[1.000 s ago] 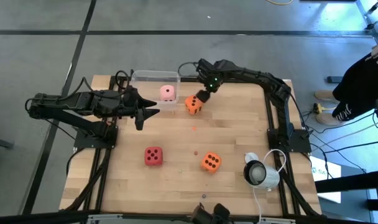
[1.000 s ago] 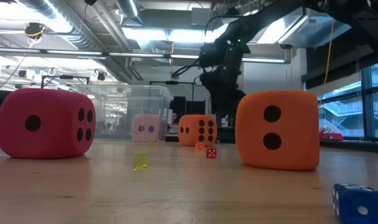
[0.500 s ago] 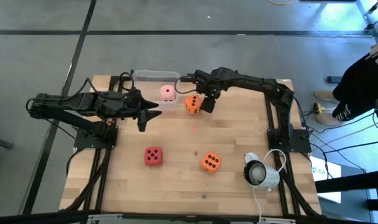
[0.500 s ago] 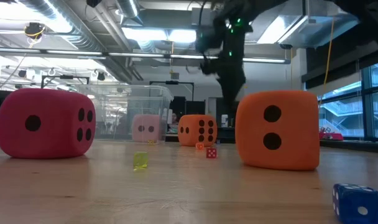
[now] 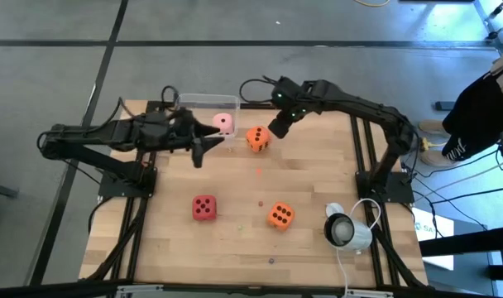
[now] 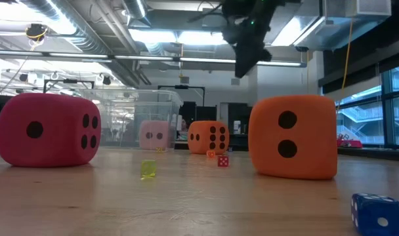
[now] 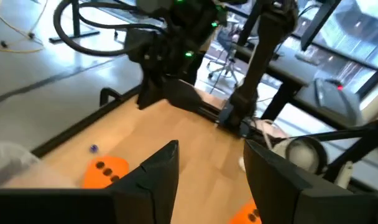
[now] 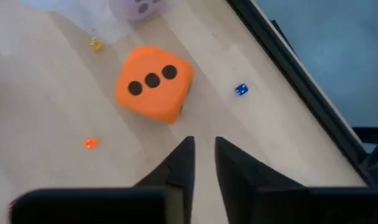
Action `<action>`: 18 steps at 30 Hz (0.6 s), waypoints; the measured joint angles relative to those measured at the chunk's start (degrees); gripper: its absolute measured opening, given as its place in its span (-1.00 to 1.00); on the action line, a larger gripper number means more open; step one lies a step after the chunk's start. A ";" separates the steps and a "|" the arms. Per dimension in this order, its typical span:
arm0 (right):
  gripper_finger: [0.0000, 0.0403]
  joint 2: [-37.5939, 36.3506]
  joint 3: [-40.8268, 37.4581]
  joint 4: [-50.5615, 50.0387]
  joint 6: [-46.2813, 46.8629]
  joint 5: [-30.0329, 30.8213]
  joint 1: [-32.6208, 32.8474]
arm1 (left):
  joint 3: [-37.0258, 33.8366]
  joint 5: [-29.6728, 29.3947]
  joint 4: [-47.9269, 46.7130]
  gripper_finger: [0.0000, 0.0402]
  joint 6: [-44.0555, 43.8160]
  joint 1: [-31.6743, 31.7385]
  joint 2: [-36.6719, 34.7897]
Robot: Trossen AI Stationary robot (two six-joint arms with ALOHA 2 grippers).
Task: Pick & Place Dice
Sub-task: Put the small red die into the transparent bin
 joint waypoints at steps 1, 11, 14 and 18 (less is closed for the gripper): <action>-0.81 -0.75 -0.02 -0.56 0.52 -0.05 0.30 | 1.47 0.82 -0.54 -0.21 0.98 0.91 1.55; -0.87 -8.97 -0.07 -7.98 6.00 -0.35 5.07 | 13.52 11.44 -4.97 -0.33 4.59 11.49 15.25; -0.85 -12.25 -0.08 -8.16 7.98 0.69 7.09 | 15.81 14.83 -5.57 -0.33 5.57 14.58 19.74; -0.84 -15.28 -0.08 -9.41 10.18 1.34 9.10 | 19.73 20.58 -6.42 -0.33 8.24 17.55 25.58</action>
